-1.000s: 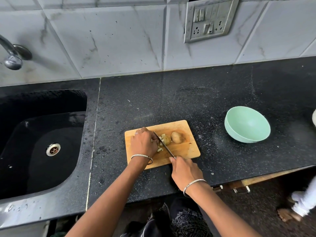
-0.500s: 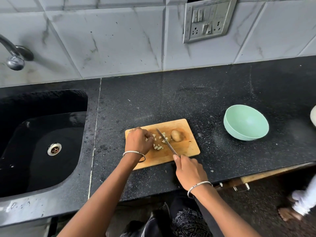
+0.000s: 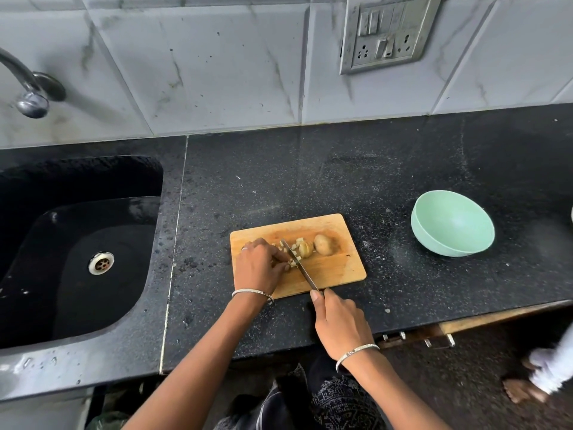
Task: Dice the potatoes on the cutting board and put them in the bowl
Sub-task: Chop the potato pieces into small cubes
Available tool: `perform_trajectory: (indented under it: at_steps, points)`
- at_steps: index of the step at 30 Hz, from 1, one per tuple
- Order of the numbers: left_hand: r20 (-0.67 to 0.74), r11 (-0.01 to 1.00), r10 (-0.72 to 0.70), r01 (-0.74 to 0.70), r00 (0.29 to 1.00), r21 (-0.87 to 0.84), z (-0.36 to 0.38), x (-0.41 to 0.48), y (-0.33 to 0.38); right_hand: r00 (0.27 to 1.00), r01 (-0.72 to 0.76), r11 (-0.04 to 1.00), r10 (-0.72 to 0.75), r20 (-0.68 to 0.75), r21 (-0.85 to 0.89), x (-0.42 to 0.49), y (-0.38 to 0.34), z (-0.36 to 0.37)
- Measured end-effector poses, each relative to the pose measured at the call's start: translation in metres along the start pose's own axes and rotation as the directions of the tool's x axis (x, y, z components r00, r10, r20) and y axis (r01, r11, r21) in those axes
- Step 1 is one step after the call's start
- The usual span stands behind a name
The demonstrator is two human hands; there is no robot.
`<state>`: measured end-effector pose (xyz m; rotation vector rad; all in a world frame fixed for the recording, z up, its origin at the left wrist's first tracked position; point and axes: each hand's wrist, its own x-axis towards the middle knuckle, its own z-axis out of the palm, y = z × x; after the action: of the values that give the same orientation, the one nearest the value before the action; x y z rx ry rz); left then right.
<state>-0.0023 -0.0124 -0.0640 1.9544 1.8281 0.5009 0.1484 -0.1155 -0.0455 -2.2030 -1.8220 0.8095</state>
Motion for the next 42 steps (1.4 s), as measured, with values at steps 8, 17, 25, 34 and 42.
perform_trajectory:
  at_steps: [8,17,25,34,42]
  points:
    - [-0.026,0.985,-0.092,0.087,0.995,-0.149,0.005,0.001,-0.003,0.999,-0.035,0.999,0.035,-0.009,0.025,0.005,0.000,0.000]
    - [-0.050,0.991,-0.066,0.059,0.997,-0.124,0.012,-0.007,0.001,1.000,-0.019,1.000,0.019,-0.004,-0.009,0.004,0.009,-0.001]
    - [-0.058,0.986,-0.084,0.075,0.995,-0.149,0.012,-0.009,0.006,1.000,-0.004,0.997,0.005,-0.018,0.076,0.009,0.011,-0.001]
    - [-0.066,0.993,-0.048,0.040,0.997,-0.110,0.010,-0.008,0.007,1.000,0.007,1.000,-0.007,-0.012,0.026,0.004,0.007,0.004]
    - [-0.074,0.995,-0.030,0.023,0.997,-0.100,0.010,-0.005,0.005,0.999,-0.023,1.000,0.023,0.025,0.014,0.003,0.000,0.005]
